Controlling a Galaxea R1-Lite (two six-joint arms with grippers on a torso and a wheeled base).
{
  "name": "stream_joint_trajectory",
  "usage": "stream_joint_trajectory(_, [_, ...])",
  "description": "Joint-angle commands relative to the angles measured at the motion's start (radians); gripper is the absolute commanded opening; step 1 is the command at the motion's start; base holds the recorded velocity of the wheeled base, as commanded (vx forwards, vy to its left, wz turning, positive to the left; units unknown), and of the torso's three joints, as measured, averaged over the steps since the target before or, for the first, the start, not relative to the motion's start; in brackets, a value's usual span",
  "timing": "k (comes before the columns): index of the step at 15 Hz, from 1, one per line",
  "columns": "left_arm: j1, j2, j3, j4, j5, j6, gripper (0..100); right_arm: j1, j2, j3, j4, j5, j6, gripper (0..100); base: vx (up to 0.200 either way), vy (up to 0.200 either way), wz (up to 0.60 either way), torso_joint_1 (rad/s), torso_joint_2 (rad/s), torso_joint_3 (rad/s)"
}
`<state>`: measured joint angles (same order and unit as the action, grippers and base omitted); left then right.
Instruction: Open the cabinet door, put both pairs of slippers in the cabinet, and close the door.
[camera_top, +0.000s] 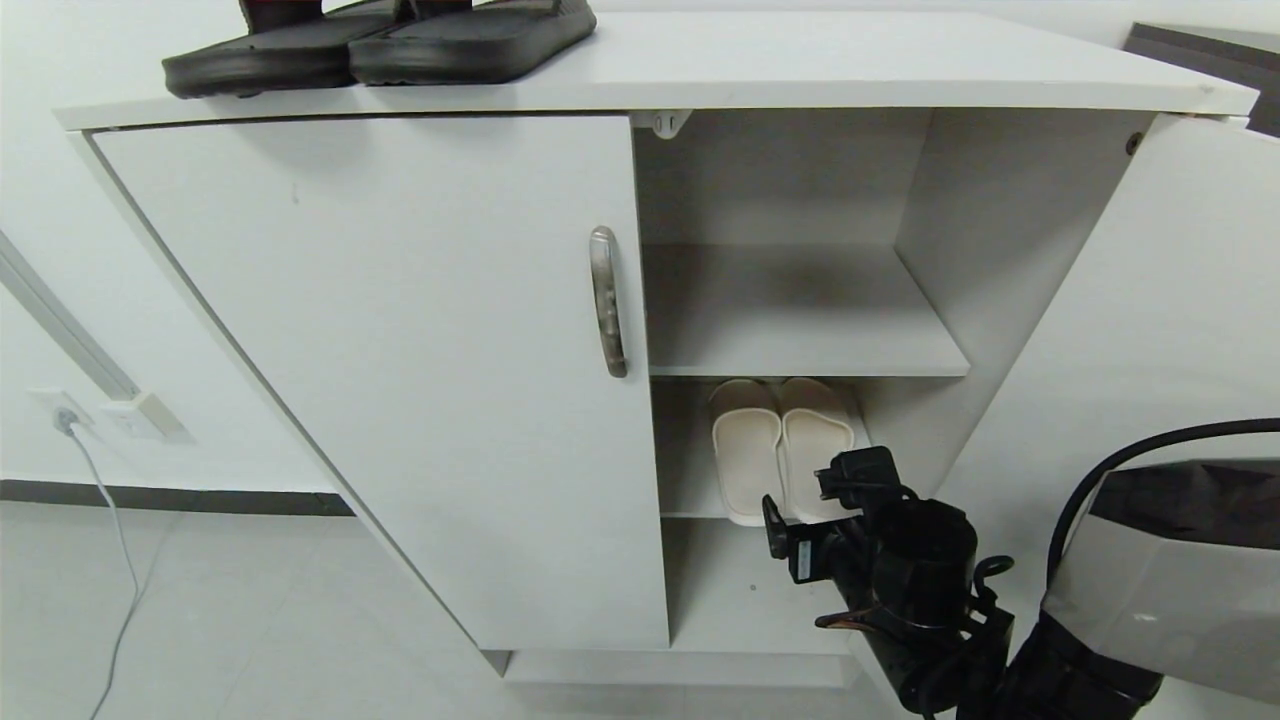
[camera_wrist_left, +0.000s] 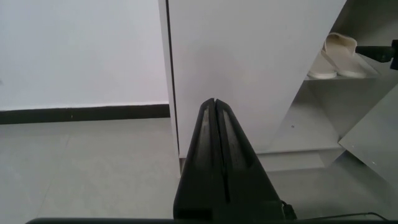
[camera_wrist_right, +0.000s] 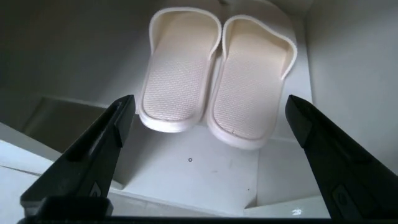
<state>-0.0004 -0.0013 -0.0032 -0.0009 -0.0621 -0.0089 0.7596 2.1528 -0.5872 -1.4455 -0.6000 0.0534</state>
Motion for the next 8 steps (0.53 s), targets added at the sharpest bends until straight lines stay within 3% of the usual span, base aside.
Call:
stream_joint_trajectory(1, [0.000,0.001,0.000,-0.001,0.001,0.000,0,0.001,0.002,0.006,-0.001,0.000,0.000,100,-0.200,0.000,0.00,0.007,0.00,0.002])
stream_joint_trajectory(7, [0.000,0.001,0.000,-0.001,0.002,0.000,0,0.001,0.009,0.007,-0.007,-0.001,0.000,100,-0.200,0.000,0.00,-0.002,0.00,0.005])
stream_joint_trajectory(8, [0.000,0.001,0.000,-0.001,0.001,0.001,0,0.001,0.012,0.007,-0.013,-0.003,-0.001,100,0.000,0.000,0.00,0.000,0.00,0.000])
